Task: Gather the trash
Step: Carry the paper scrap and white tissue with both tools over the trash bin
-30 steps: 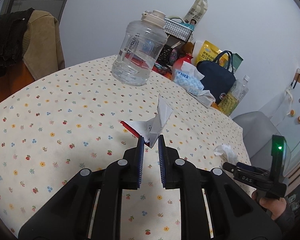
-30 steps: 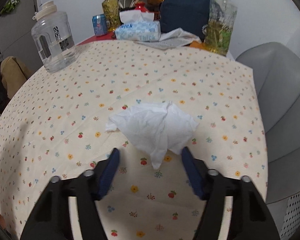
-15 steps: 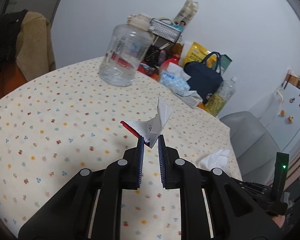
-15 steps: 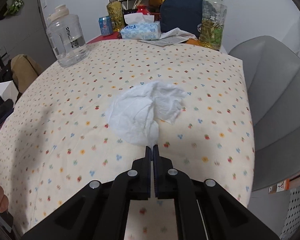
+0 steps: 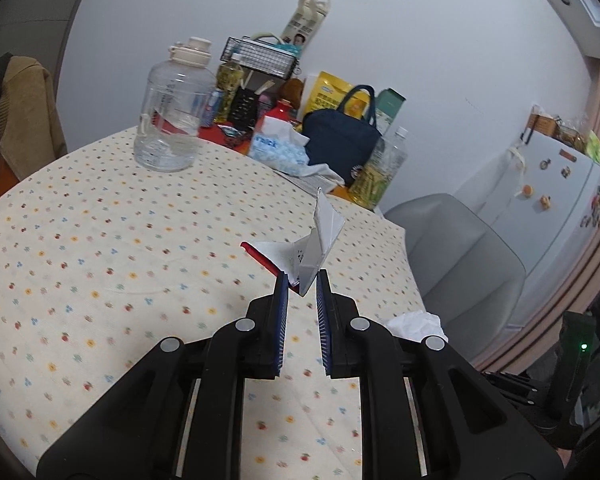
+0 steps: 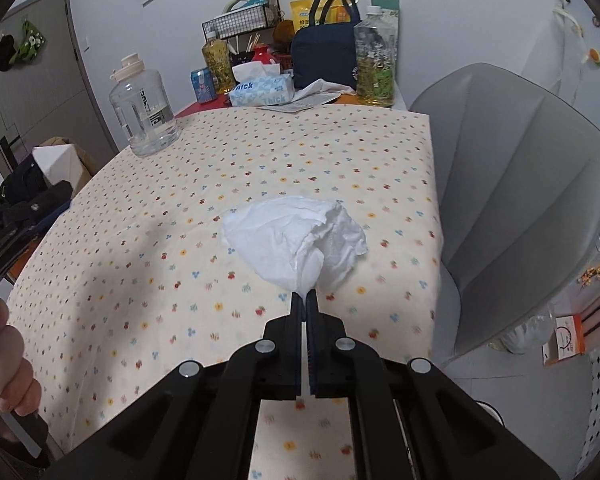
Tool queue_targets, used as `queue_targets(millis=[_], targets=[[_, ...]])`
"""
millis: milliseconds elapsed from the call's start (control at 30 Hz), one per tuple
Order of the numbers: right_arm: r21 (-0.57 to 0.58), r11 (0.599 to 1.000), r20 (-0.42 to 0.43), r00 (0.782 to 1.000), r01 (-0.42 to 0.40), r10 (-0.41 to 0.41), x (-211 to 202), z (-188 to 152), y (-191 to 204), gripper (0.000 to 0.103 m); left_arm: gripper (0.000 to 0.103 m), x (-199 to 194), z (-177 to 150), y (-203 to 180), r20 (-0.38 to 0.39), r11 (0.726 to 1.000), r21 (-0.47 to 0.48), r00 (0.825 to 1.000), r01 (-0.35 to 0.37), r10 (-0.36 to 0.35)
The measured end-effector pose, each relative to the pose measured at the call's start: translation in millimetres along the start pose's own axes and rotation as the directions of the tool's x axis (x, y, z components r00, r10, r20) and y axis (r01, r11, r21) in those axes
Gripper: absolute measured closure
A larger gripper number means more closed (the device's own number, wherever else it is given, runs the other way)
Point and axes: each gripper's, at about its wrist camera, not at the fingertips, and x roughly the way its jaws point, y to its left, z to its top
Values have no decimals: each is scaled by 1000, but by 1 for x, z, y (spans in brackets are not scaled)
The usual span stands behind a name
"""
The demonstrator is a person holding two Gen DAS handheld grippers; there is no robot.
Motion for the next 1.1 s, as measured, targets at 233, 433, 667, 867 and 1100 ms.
queue_targets(millis=[233,433,667,867,1100], targets=[[52,998,31,999,20,-22,-28,-26,-28,100,88,5,-18,-37,-49,998,43,998,51,-49],[121,991,50,997,61,-67,-52,-49,-64,100,88,9,-35,-74,-92,990,101,992,100,-91],[203,972,44,990,121,-133,-71,-79,-112,100,88,21,-62,-122,-163,970,169,975,177,-149],[267,950,19,984,163,-174,-74,-105,-149,100,88,35,-90,-163,-245,944,224,952,241,-185],[350,920,-14,983,177,-184,-69,-142,-185,100,88,50,-120,-202,-325,912,286,925,293,-195]])
